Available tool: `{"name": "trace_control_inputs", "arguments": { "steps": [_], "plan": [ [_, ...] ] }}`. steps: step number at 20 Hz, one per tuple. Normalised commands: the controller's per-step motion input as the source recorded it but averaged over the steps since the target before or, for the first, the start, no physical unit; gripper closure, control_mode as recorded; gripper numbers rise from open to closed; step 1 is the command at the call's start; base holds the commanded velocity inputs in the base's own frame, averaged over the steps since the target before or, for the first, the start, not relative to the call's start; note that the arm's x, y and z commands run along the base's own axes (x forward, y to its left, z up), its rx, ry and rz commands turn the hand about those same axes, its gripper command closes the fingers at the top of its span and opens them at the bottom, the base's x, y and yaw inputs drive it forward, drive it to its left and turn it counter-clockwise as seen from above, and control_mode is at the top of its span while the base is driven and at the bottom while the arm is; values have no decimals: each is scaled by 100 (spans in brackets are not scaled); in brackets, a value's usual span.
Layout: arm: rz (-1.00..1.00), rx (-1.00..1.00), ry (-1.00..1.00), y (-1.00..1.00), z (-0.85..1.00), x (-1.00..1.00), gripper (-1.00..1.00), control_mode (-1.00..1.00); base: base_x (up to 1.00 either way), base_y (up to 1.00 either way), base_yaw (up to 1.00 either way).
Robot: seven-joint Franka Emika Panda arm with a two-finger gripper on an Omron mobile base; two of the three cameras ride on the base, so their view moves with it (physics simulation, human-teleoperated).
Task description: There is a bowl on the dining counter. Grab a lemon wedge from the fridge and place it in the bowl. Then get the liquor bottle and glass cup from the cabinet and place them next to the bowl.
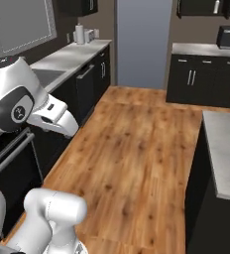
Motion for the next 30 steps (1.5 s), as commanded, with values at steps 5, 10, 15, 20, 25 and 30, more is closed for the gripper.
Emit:
{"name": "trace_control_inputs", "arguments": {
  "steps": [5,10,15,20,25,30],
  "plan": [
    [0,0,0,0,0,0,-100,100,100,0,0],
    [0,0,0,0,0,0,-100,100,100,0,0],
    [0,0,0,0,0,0,-100,100,100,0,0],
    [0,0,0,0,0,0,-100,100,100,0,0],
    [0,0,0,0,0,0,-100,100,100,0,0],
    [0,0,0,0,0,0,-100,100,100,0,0]
  ]
}}
